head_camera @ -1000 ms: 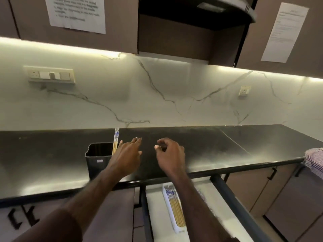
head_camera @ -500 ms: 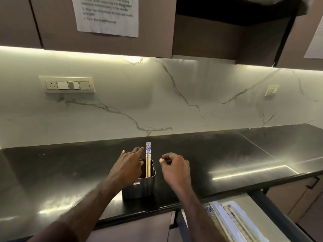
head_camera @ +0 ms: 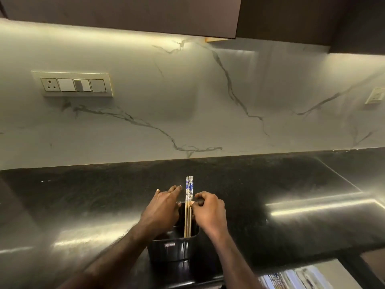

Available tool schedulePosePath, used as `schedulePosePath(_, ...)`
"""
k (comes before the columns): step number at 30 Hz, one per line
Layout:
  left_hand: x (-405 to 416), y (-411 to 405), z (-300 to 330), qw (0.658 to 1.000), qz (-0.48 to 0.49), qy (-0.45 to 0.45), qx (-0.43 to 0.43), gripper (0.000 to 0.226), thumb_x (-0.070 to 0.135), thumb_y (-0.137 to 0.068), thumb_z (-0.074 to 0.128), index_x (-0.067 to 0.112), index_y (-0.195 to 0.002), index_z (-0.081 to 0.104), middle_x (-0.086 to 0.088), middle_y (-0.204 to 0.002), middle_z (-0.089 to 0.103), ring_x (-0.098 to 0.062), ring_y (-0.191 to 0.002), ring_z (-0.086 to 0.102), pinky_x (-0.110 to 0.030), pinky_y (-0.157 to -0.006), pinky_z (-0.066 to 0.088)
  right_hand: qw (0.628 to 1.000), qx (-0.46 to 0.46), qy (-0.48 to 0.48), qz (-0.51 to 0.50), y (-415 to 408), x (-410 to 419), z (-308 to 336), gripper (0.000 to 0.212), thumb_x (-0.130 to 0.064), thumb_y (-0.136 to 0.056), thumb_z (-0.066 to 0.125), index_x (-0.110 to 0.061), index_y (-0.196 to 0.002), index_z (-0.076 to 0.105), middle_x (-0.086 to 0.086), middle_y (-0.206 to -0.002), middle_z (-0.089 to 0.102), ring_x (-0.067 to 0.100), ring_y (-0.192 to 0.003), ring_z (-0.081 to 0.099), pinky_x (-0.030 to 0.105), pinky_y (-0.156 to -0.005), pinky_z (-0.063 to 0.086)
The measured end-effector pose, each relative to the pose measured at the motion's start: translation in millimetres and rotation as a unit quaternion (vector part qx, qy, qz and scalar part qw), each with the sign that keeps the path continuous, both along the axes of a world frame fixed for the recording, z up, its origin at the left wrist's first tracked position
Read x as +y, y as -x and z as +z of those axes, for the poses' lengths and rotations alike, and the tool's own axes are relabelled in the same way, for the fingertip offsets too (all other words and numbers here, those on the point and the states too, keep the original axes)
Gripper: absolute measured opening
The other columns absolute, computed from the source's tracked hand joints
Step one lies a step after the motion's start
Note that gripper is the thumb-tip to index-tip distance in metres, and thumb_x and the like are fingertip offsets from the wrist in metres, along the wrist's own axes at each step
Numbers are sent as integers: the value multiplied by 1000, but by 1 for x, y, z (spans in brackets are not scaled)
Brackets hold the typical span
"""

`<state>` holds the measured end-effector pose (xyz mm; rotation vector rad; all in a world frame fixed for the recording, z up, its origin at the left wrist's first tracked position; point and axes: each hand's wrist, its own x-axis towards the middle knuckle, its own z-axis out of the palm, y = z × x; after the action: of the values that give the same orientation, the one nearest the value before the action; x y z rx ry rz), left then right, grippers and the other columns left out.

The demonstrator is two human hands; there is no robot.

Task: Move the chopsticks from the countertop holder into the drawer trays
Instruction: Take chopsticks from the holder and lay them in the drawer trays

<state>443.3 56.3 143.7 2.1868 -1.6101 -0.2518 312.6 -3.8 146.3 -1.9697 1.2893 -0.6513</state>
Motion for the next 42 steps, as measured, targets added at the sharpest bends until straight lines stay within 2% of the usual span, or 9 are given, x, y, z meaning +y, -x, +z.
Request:
schedulePosePath(7,-53,-16,-7,998,20,11,62,57,22,-94,50,18,-147,29,-4,-118,68,-19,-118,58,-46,-118,11,998,9,-58,20,-27,-50,-13,26,-35,-87,68,-20,-108,68,-1,-87,73,12,-77,71,36,-74,61)
schedulePosePath(10,-67,-19,-12,993,40,14,107,62,19,-94,51,19,-150,24,-4,-120,68,-19,-118,58,-43,-118,18,995,14,-89,31,-33,-61,-18,17,-34,-86,67,-21,-96,71,0,-81,73,14,-71,72,36,-70,62)
schedulePosePath(12,-74,-19,-15,977,70,43,195,61,15,-94,55,20,-149,29,-1,-128,64,-14,-122,56,-29,-109,35,994,23,-95,40,-36,-66,-21,14,-31,-86,66,-21,-94,72,3,-82,74,16,-71,73,37,-70,62)
schedulePosePath(15,-78,-23,-20,941,90,79,317,45,10,-88,67,29,-128,56,10,-104,74,4,-99,65,-10,-85,47,992,23,-103,69,-39,-70,-24,7,-25,-88,65,-22,-90,71,1,-79,73,14,-68,73,35,-66,62)
schedulePosePath(20,-74,-32,-21,875,126,107,454,24,6,-78,77,15,-100,75,3,-86,78,-10,-87,73,-17,-74,53,987,6,-124,104,-38,-70,-20,6,-20,-91,65,-22,-92,70,2,-78,73,15,-62,73,33,-61,62)
schedulePosePath(26,-56,-28,1,845,74,149,509,19,12,-69,79,15,-88,78,-9,-89,78,-19,-87,74,-15,-69,54,983,-35,-129,127,-32,-57,0,9,-19,-89,66,-16,-95,73,4,-79,74,19,-60,73,38,-58,62)
schedulePosePath(31,-33,-19,38,847,57,204,488,22,2,-80,71,10,-101,74,-8,-94,77,-21,-92,73,-34,-84,57,979,-108,-90,150,-19,-31,26,5,-22,-91,65,-22,-93,70,3,-78,72,11,-58,68,26,-56,59)
schedulePosePath(35,-2,-3,95,830,16,276,484,25,15,-69,73,16,-94,74,-4,-91,78,-19,-86,74,-23,-70,58,983,-96,-24,153,-8,-2,36,12,-24,-91,65,-22,-101,72,-5,-89,70,9,-78,67,31,-74,60)
schedulePosePath(42,67,34,173,817,-51,338,465,17,13,-75,70,17,-92,72,0,-84,78,-15,-77,74,-23,-64,58,979,-129,-18,156,27,65,36,17,-23,-90,66,-23,-107,71,-12,-92,67,-4,-84,64,9,-69,50)
